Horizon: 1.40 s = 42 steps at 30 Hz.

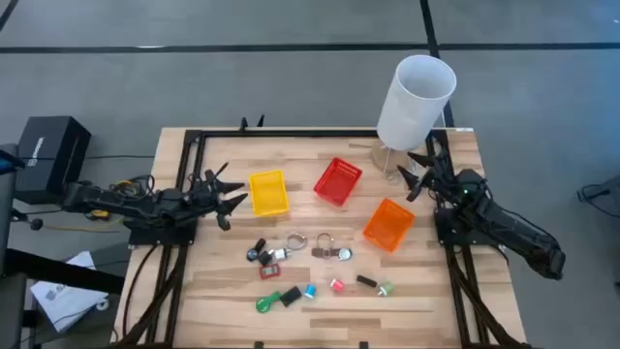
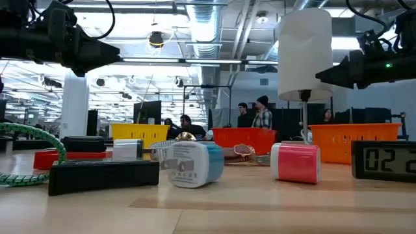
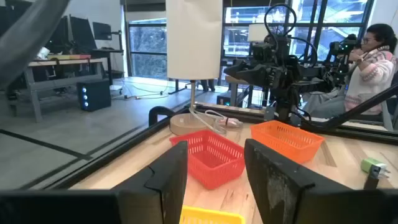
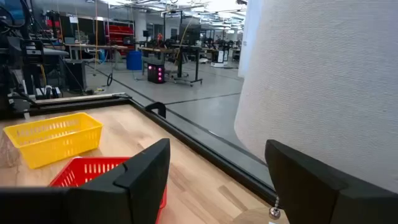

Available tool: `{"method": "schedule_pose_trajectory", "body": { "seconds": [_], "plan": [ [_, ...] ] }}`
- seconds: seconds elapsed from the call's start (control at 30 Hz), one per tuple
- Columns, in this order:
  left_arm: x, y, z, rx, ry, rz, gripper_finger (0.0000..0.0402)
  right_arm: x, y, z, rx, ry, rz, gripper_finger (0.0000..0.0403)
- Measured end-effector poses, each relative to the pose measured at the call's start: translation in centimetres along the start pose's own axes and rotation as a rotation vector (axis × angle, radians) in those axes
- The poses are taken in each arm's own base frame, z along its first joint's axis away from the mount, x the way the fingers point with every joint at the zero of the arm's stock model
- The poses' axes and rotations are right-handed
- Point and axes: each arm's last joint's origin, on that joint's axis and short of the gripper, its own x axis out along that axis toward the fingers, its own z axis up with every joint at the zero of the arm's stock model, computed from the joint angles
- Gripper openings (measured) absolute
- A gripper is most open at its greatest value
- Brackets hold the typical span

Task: Pick & Place Office items
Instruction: Put the white adapter into the yellow basket

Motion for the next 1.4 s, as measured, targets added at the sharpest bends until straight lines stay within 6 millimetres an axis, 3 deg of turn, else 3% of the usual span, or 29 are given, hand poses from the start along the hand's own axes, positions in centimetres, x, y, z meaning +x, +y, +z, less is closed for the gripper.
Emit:
{"method": "schedule_pose_trajectory", "body": {
  "seconds": [0.2,0.5,0.83,1.07,1.2,1.4],
  "plan": [
    [0.0,0.0,0.0,-0.001,-0.002,-0.001,0.0154,0.0,0.0,0.0,0.009,-0.001,0.000,0.0256],
    [0.0,0.0,0.1,-0.006,-0.009,-0.001,0.0154,0.0,0.0,0.1,0.494,-0.015,0.002,0.0256],
    [0.0,-0.1,0.2,-0.120,-0.013,-0.021,0.0154,0.0,-0.8,0.3,0.206,-0.036,-0.187,0.0256],
    [0.0,-0.4,0.2,-0.122,-0.012,-0.146,0.0154,-0.1,-1.2,0.2,0.233,-0.039,-0.292,0.0256],
    [0.1,-0.5,0.2,-0.089,-0.016,-0.161,0.0154,0.0,-1.0,0.6,0.207,-0.070,-0.201,0.0256],
    [1.0,-1.4,1.3,-0.031,-0.002,-0.269,0.0154,-0.6,-0.2,3.3,0.175,-0.346,0.095,0.0256]
  ]
}}
